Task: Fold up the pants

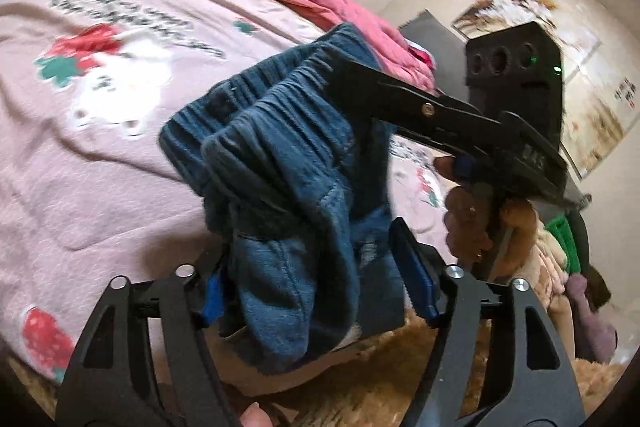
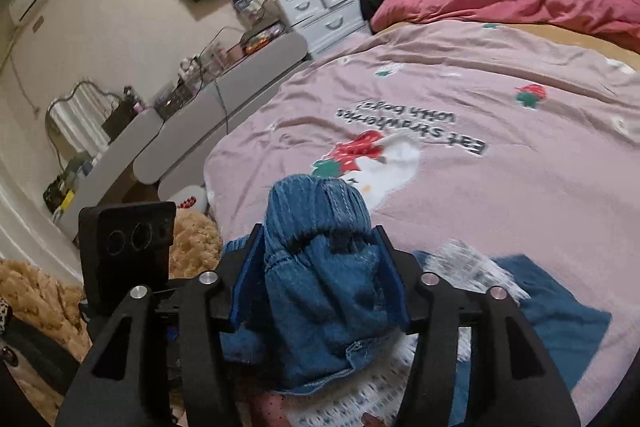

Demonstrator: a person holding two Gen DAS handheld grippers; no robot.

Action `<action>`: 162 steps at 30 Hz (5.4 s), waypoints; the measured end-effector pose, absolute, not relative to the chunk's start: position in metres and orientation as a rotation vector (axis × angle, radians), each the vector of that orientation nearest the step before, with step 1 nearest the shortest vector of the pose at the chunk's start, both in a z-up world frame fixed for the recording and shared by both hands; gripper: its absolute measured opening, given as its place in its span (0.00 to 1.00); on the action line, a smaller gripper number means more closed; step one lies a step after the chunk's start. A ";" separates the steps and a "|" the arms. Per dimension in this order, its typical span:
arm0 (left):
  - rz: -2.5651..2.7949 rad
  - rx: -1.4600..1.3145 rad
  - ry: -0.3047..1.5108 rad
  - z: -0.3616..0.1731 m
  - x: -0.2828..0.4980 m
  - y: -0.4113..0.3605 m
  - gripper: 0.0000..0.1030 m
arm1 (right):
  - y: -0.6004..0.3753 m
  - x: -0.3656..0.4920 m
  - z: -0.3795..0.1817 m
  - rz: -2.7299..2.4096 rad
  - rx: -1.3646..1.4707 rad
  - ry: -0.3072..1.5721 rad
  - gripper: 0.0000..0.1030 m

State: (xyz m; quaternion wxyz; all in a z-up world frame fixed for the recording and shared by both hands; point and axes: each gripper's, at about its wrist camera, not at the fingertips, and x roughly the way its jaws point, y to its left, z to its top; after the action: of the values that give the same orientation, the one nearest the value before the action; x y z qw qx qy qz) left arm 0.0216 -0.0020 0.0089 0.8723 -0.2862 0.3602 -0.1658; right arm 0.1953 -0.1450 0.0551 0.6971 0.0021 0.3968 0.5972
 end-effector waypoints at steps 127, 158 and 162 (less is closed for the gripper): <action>-0.321 -0.152 0.885 0.009 0.084 -0.012 0.70 | -0.295 0.101 0.026 0.628 -0.053 0.799 0.59; -0.335 -0.271 0.978 -0.031 0.067 -0.028 0.72 | -0.297 0.138 -0.030 0.659 0.130 0.992 0.58; -0.343 -0.276 0.978 -0.033 0.067 -0.036 0.72 | -0.294 0.141 -0.036 0.700 0.151 1.003 0.44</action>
State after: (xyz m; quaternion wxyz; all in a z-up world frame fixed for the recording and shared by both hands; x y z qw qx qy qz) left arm 0.0671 -0.0364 -0.0329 0.8597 -0.1313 0.4658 -0.1636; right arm 0.1412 -0.2939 -0.0361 0.8160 0.0710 0.4705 0.3283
